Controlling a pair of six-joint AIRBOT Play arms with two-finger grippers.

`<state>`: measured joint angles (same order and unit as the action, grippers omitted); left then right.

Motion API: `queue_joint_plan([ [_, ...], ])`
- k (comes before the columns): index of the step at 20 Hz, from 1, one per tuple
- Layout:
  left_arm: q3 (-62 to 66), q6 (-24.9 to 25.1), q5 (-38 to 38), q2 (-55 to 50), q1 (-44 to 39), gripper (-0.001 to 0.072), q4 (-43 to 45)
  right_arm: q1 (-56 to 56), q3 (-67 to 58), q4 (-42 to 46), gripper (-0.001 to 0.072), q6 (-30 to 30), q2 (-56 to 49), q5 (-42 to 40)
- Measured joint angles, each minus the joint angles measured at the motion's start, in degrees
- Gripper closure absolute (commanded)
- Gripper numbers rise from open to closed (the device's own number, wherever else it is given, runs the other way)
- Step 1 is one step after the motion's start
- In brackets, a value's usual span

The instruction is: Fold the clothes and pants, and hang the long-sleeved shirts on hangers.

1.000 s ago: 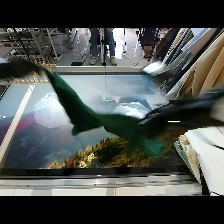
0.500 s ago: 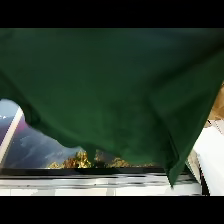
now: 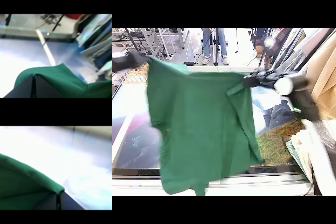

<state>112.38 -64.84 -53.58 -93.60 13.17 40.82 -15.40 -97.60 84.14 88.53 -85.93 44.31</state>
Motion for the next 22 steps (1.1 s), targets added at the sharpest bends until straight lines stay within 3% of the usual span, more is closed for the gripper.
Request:
queue_joint_plan([
  [1, 0.74, -0.24, 2.58, -3.89, -0.50, 0.0690, 0.83, 1.14, 0.07, -3.10, 0.0463, -0.20, -4.15, -4.72],
  [2, 1.55, -0.42, 5.40, -6.99, -0.87, 0.0592, 1.40, 2.05, -0.39, -5.66, 0.0335, -0.59, -8.22, -8.87],
  [3, 2.36, -0.59, 8.39, -9.68, -1.22, 0.0317, 1.92, 2.86, -1.25, -7.48, 0.0262, -0.79, -11.54, -11.93],
  [4, 2.95, -0.76, 10.56, -11.58, -1.44, 0.0057, 2.19, 3.63, -2.25, -8.66, 0.0245, -0.98, -13.70, -13.68],
  [6, 3.63, -1.22, 10.16, -13.25, -1.01, 0.0075, 2.91, 5.73, -4.35, -9.55, 0.0245, -1.16, -15.85, -12.50],
  [7, 3.82, -2.12, 7.06, -13.46, -0.33, 0.0140, 4.09, 7.30, -5.09, -9.57, 0.0246, -1.18, -16.04, -9.09],
  [9, 4.02, -7.10, -2.56, -13.42, 1.70, 0.0168, 9.51, 11.17, -6.08, -8.55, 0.0249, -1.33, -15.26, -0.20],
  [11, 2.82, -13.05, -15.39, -12.92, 3.58, 0.0257, 17.62, 15.12, -6.40, -7.87, 0.0294, -2.78, -14.03, 10.19],
  [13, -1.79, -16.68, -25.64, -11.10, 4.72, 0.0256, 24.13, 18.36, -4.90, -7.39, 0.0310, -6.91, -12.48, 21.66],
  [16, -16.98, -18.62, -32.15, -3.19, 3.78, 0.0166, 26.10, 20.31, 2.08, -6.84, 0.0309, -13.60, -9.16, 32.28],
  [17, -23.28, -18.67, -32.13, 0.52, 2.89, 0.0088, 25.88, 20.39, 5.22, -6.75, 0.0305, -15.89, -7.65, 33.90],
  [20, -43.34, -19.02, -28.94, 13.49, -1.53, 0.0043, 24.00, 20.20, 12.55, -6.14, 0.0174, -22.75, -4.04, 36.46],
  [22, -53.83, -19.98, -26.75, 20.81, -4.33, 0.0043, 23.63, 20.13, 14.86, -5.88, 0.0168, -26.08, -2.89, 37.66],
])
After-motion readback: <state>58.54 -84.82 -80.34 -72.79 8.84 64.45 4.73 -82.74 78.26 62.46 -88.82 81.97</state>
